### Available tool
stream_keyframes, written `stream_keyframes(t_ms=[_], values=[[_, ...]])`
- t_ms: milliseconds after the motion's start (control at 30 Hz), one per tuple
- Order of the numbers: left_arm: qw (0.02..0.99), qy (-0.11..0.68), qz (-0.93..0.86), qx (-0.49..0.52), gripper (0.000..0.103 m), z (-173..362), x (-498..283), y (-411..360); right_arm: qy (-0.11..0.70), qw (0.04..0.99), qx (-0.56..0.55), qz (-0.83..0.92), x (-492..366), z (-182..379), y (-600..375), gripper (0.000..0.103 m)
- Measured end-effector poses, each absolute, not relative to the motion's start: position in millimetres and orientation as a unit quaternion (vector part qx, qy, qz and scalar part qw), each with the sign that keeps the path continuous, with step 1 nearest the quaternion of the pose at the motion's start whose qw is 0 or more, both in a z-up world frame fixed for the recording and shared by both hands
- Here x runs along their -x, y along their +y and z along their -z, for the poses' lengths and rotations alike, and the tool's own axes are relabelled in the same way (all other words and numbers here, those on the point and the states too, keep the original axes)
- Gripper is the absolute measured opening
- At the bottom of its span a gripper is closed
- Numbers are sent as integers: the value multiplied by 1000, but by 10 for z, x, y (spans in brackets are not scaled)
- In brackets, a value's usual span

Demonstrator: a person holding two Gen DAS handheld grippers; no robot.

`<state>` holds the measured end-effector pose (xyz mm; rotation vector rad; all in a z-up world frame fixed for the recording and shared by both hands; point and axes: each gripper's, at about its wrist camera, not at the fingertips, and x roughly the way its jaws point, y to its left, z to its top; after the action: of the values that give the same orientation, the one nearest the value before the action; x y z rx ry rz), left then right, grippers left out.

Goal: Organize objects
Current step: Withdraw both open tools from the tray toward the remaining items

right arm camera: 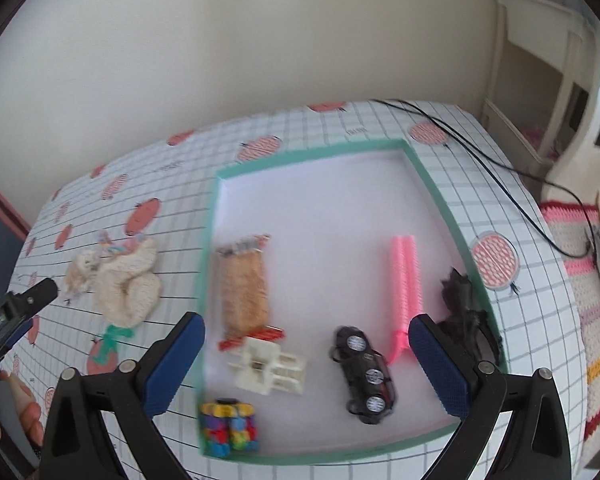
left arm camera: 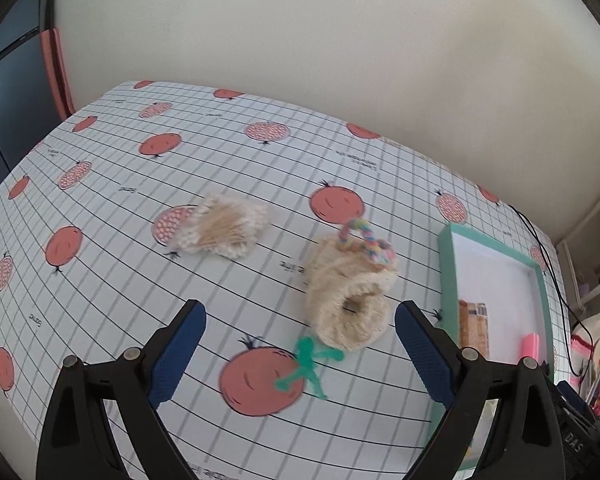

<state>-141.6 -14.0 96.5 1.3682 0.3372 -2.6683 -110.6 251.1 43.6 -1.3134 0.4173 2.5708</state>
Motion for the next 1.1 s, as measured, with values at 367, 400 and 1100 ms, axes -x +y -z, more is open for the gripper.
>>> stream_keyframes(t_ms=[367,400,1100], values=[[99,159,871,-454,96,-909,1448,-774,118,38,442,-889,1327,-436,1741,103],[101,161,870,-456,96,-900,1449,-814,115,33,443,-888,1346,-423,1677,103],[130,192,856,-463,96,-683,1461,-1515,107,-26,515,-850,1709,191,739,103]])
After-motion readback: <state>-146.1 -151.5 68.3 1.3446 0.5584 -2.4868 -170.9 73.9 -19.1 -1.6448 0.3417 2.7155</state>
